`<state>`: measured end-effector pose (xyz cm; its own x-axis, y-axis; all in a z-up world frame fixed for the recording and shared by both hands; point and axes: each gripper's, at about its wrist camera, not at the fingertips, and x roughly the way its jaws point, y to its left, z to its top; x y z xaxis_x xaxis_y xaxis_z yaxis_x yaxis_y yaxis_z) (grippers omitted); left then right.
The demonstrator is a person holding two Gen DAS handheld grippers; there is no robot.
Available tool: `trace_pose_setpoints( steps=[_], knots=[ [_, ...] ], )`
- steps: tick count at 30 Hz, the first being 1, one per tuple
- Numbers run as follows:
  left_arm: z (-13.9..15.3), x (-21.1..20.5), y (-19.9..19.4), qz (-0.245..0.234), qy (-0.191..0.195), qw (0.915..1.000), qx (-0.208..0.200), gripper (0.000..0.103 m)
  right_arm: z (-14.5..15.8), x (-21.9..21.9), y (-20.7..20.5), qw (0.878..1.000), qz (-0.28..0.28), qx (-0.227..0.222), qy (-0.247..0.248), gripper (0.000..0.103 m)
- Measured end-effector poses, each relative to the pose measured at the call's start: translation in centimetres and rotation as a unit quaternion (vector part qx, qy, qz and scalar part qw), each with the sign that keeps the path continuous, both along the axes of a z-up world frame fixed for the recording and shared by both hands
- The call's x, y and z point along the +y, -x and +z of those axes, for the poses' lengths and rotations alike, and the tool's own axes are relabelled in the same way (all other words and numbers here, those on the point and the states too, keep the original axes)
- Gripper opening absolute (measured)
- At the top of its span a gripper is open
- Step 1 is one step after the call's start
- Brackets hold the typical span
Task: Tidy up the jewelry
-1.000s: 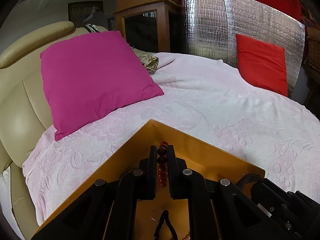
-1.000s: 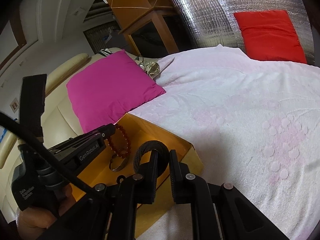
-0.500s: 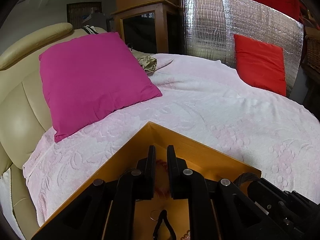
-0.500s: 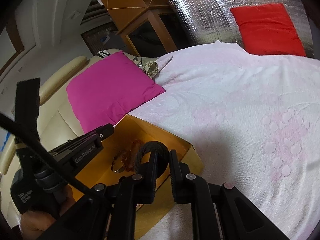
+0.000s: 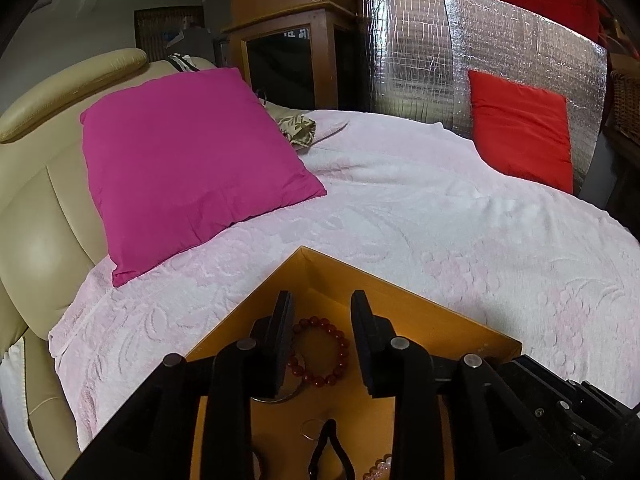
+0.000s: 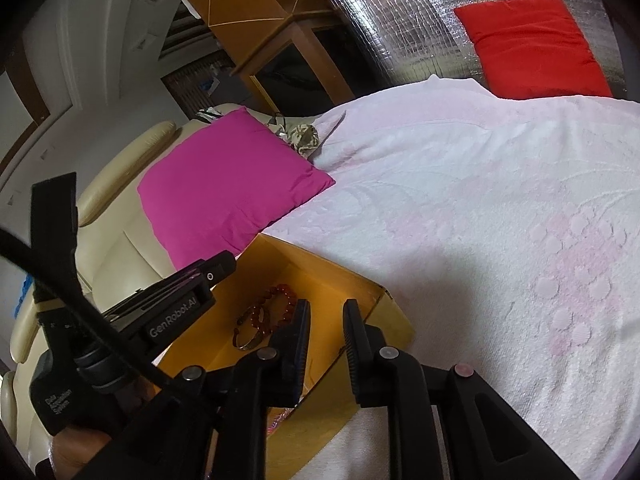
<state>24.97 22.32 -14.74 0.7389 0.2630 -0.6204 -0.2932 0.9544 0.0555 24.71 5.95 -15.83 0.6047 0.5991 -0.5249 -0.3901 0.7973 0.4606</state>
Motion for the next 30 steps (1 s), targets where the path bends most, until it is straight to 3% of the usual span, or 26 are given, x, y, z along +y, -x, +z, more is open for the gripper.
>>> trace_pose_setpoints(
  steps=[2, 4, 10, 13, 16, 17, 23, 26, 30],
  knots=[
    [0.0, 0.0, 0.0, 0.000, -0.001, 1.0000, -0.001, 0.049, 0.0, 0.0, 0.0, 1.000, 0.000, -0.001, 0.000, 0.020],
    [0.2, -0.1, 0.2, 0.002, -0.002, 1.0000, -0.005, 0.059, 0.0, 0.0, 0.0, 1.000, 0.000, -0.001, 0.000, 0.020],
    [0.9, -0.3, 1.0, 0.002, 0.006, 0.9999, -0.014, 0.075, 0.9, -0.6, 0.7, 1.000, -0.007, -0.011, 0.003, 0.028],
    [1.5, -0.7, 1.6, -0.001, 0.011, 0.9998, -0.018, 0.077, 1.7, -1.4, 1.3, 1.000, -0.010, -0.019, 0.000, 0.032],
    [2.0, -1.3, 2.5, 0.000, 0.009, 0.9998, -0.020, 0.082, 2.3, -2.3, 2.3, 1.000, -0.019, -0.025, 0.003, 0.058],
    [2.2, -1.5, 2.7, -0.001, 0.007, 0.9997, -0.022, 0.083, 2.5, -2.5, 2.7, 0.999, -0.022, -0.031, 0.006, 0.061],
    [2.9, -2.7, 4.8, 0.004, -0.003, 0.9996, -0.028, 0.085, 4.0, -2.5, 5.2, 0.996, -0.018, -0.066, 0.061, 0.062],
    [3.0, -2.4, 6.3, 0.012, 0.008, 0.9993, -0.034, 0.085, 4.5, -2.1, 6.5, 0.992, -0.015, -0.084, 0.095, 0.068],
    [3.6, -0.9, 8.9, 0.042, 0.022, 0.9977, -0.047, 0.085, 5.1, -1.6, 8.2, 0.984, -0.007, -0.114, 0.136, 0.068]
  ],
)
